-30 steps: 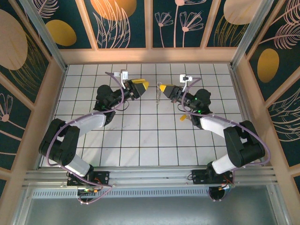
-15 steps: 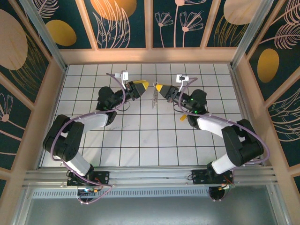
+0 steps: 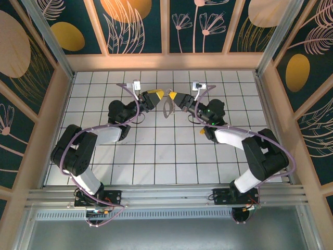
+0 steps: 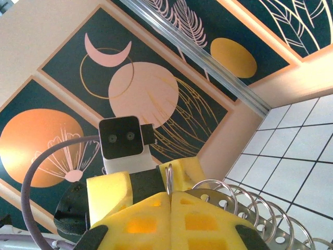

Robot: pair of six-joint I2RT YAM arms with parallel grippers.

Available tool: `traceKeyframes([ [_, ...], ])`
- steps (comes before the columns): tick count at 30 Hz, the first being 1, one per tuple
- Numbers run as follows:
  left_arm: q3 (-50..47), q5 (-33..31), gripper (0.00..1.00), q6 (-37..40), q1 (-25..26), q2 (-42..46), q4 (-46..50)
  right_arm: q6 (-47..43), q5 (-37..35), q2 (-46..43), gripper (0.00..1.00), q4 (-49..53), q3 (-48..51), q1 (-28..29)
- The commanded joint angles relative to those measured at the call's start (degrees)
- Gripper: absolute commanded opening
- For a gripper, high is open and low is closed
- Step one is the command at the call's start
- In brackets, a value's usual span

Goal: Put the keys on the keyring

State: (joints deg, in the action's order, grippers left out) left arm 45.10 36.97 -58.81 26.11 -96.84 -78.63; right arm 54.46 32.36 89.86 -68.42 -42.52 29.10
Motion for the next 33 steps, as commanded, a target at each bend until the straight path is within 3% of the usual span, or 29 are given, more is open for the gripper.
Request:
traceKeyframes([
  [1,0.2,0.6,0.38,-0.9,0.6,-0.7,-3.9,0.9,-0.9,0.8,0.0,-4.6,-2.6,0.8],
  [33,1.8,1.2,0.3,-1.0,1.2,-3.1,-3.9,0.2,1.0,2.1,0.0,-3.8,-4.0,1.9],
])
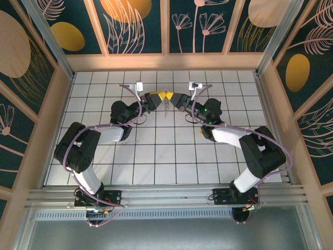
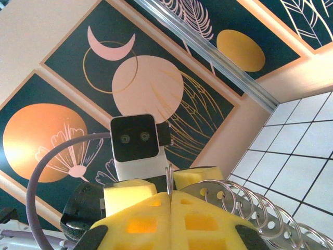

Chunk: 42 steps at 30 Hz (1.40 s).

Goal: Put the keys on the keyring

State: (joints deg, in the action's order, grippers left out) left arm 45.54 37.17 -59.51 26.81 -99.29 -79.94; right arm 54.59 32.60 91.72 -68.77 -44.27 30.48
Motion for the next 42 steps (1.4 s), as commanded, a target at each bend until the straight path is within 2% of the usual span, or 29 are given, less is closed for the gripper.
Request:
traceKeyframes([
  [1,1.4,0.9,0.29,-0.2,0.5,-0.6,-2.6,0.0,0.8,0.2,0.0,-3.5,-2.3,0.5],
  [7,1.7,0.8,0.27,-0.1,0.5,-0.7,-2.6,-0.3,1.1,0.1,0.0,-2.9,-2.0,0.5],
  [16,2.1,0.6,0.35,0.4,0.5,-0.6,-1.8,-0.9,1.2,-0.3,0.0,-2.3,-1.7,0.5],
  [27,1.9,1.1,0.13,1.1,0.5,-0.4,-1.6,-1.3,1.2,-0.6,0.0,-1.9,-1.6,0.5],
  [31,2.0,2.0,0.01,2.1,0.5,0.0,-1.0,-1.7,1.3,-0.6,0.0,-1.5,-1.8,0.5],
  [33,2.1,2.5,0.0,3.5,0.5,0.4,0.6,-2.3,1.6,-1.1,0.0,-0.5,-1.9,0.4],
  [36,2.2,2.5,0.0,7.8,0.5,2.1,4.7,-3.9,1.1,-3.7,0.3,2.0,-0.7,-0.8],
  [37,2.4,2.7,0.0,9.5,0.5,3.1,6.2,-4.8,0.8,-5.4,0.37,3.1,0.4,-1.6],
  [39,2.5,2.8,0.0,12.4,0.5,4.2,8.4,-6.2,0.0,-9.1,0.43,5.5,3.3,-3.4],
  [42,3.3,3.1,0.0,16.8,0.5,5.7,12.4,-9.2,-1.7,-16.1,0.47,10.7,8.3,-6.6],
])
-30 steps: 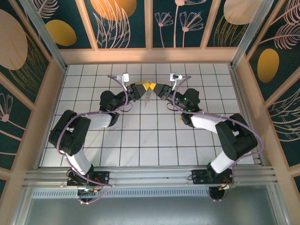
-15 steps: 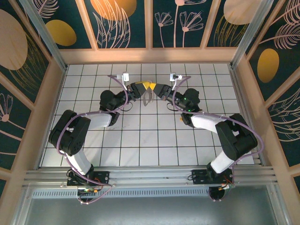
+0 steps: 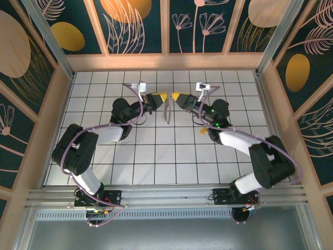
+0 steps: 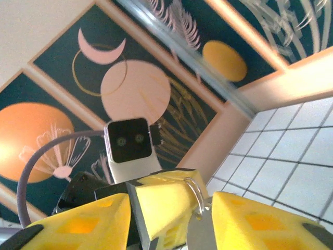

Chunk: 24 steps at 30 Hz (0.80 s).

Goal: Put the keys on the keyring

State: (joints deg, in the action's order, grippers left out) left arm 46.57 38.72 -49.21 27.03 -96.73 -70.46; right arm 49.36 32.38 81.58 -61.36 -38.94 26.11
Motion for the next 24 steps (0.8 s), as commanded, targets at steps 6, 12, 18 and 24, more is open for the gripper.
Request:
traceKeyframes([
  [6,3.8,3.5,0.0,13.6,0.3,4.3,5.7,-14.3,-9.5,-19.6,0.51,20.2,8.5,-4.3],
  [12,2.8,6.2,0.0,19.9,0.3,5.7,1.2,-19.0,-15.1,-26.5,0.51,29.0,12.2,-4.5],
  [18,1.2,8.4,0.0,24.1,0.3,8.7,-2.0,-19.7,-17.4,-27.3,0.51,31.1,16.1,-4.6],
  [24,-0.2,5.5,0.0,32.9,0.4,13.8,3.2,-19.6,-18.1,-26.2,0.51,30.0,18.7,-4.6],
])
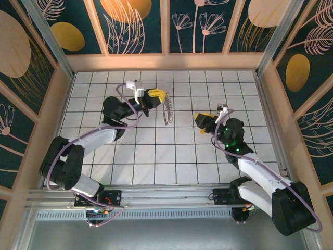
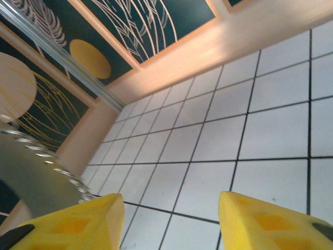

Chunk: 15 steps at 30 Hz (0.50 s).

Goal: Put the keys on the keyring

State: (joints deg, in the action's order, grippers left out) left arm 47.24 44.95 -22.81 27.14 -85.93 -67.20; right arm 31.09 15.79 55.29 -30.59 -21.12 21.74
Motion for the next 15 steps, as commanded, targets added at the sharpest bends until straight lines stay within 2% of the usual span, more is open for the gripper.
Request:
traceKeyframes([
  [1,-1.0,-1.7,0.0,8.1,0.3,3.8,1.0,-1.3,-1.6,0.4,0.51,-0.9,1.1,-0.3],
  [10,-3.7,-11.2,0.0,16.8,0.4,9.8,5.2,-0.3,-1.4,1.3,0.51,-2.2,2.8,-0.3],
  [15,-4.5,-12.6,0.0,18.2,0.5,11.3,4.8,0.1,-1.1,1.2,0.51,-2.3,2.9,-0.3],
])
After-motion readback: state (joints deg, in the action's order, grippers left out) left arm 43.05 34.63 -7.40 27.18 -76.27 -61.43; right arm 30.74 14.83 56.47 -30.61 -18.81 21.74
